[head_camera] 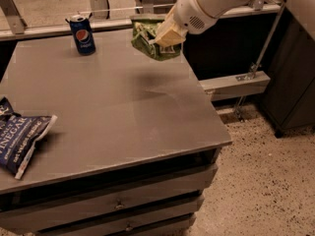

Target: Move green jalapeno chip bag near pepsi can

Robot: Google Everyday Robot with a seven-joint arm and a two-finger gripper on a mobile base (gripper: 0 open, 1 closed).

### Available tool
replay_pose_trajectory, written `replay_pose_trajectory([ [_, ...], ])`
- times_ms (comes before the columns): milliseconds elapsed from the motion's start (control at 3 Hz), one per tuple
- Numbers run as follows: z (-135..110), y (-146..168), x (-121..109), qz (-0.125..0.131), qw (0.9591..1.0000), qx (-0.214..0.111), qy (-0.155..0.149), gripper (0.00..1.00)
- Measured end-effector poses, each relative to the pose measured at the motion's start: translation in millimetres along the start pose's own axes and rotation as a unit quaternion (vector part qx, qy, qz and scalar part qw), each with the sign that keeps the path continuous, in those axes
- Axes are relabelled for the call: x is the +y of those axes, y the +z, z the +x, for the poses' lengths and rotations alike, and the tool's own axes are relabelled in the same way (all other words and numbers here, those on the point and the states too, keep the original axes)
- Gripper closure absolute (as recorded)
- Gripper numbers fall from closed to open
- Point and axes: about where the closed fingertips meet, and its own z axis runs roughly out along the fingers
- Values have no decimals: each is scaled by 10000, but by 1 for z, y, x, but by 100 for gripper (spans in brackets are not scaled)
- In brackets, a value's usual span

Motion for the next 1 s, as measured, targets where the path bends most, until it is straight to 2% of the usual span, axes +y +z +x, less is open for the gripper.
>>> replay_pose_trajectory([
  [333, -9, 44, -46, 157, 9992, -186, -312, 100],
  [667, -19, 89, -97, 351, 9978, -322, -452, 100],
  [1000, -26, 125, -126, 453, 9972, -335, -490, 100],
])
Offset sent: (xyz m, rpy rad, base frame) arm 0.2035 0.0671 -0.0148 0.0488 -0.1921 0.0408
